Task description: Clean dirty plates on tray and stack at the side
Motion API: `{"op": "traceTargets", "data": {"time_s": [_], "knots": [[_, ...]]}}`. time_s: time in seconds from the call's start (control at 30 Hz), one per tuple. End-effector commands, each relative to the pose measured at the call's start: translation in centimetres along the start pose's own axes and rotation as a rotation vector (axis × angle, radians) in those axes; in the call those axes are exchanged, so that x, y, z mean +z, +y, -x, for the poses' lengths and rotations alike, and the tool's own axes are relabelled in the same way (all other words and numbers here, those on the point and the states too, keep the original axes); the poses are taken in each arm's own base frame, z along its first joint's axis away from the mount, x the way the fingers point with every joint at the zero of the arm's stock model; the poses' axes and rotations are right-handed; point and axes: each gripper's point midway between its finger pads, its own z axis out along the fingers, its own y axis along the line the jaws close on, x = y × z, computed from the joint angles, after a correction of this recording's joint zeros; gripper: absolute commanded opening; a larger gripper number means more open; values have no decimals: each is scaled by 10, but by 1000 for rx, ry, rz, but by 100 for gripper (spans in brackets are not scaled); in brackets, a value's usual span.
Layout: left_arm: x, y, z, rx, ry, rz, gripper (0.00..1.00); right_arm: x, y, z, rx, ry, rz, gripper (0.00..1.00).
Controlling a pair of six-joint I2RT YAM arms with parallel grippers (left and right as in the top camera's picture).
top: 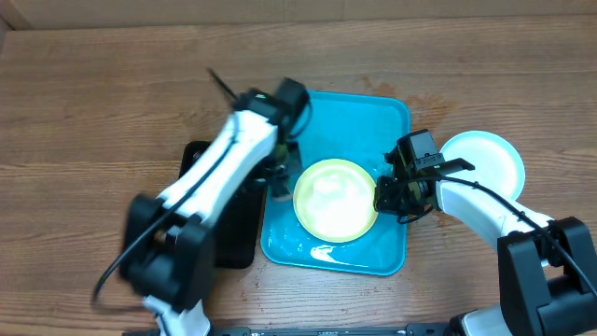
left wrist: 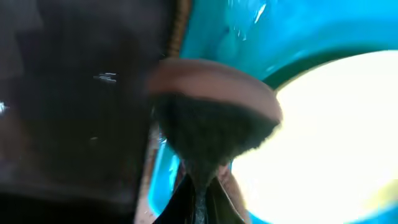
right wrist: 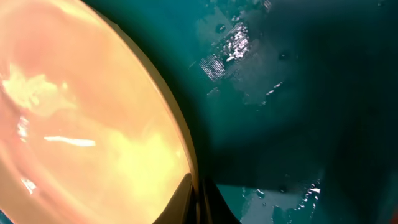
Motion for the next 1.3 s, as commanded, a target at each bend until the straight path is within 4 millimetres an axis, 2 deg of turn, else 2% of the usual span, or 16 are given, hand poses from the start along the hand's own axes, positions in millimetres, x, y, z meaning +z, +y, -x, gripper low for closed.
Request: {"op": "traceTargets", "data": {"time_s": [0.0, 0.1, 0.2, 0.27, 0.37, 0.5, 0.57, 0.63, 0.67, 0.7, 0.77, 0.83, 0.97, 1.07, 1.17, 1.27], "knots": [[-52, 23, 3, -2, -127, -53, 4, -1, -9, 2, 5, -8, -40, 4], [-76, 56, 7, -52, -191, -26, 4, -1, -9, 1, 6, -6, -41, 4], [-74, 90, 5, -108, -184, 56, 4, -1, -9, 0, 7, -2, -42, 4], [-59, 109, 0, -136, -148, 119, 5, -1, -10, 0, 9, 2, -44, 4], [-19, 129, -9, -166, -97, 174, 4, -1, -10, -2, 11, 9, -46, 4], [33, 138, -19, -203, -65, 145, 4, -1, -11, -5, 14, 18, -51, 4], [42, 135, -24, -212, -40, 103, 4, -1, -12, -6, 14, 23, -52, 4], [39, 133, -22, -219, -37, 76, 5, -2, -11, -5, 13, 24, -53, 4], [37, 130, -21, -209, -41, 60, 9, -4, -10, -5, 12, 23, -52, 4], [33, 126, -19, -194, -47, 37, 14, -8, -9, -2, 11, 17, -55, 4], [20, 117, -16, -161, -61, -17, 33, -19, -7, 5, 4, -7, -76, 4], [3, 110, -12, -145, -87, -63, 48, -37, -1, 15, -15, -47, -108, 4], [-41, 106, -8, -131, -175, -110, 69, -78, 25, 34, -122, -149, -162, 4], [-84, 106, -7, -123, -266, -146, 72, -111, 57, 46, -228, -239, -194, 4], [-133, 112, -9, -137, -372, -189, 78, -134, 100, 53, -369, -317, -183, 4], [-182, 116, -18, -142, -489, -241, 93, -147, 149, 55, -524, -428, -173, 4]]}}
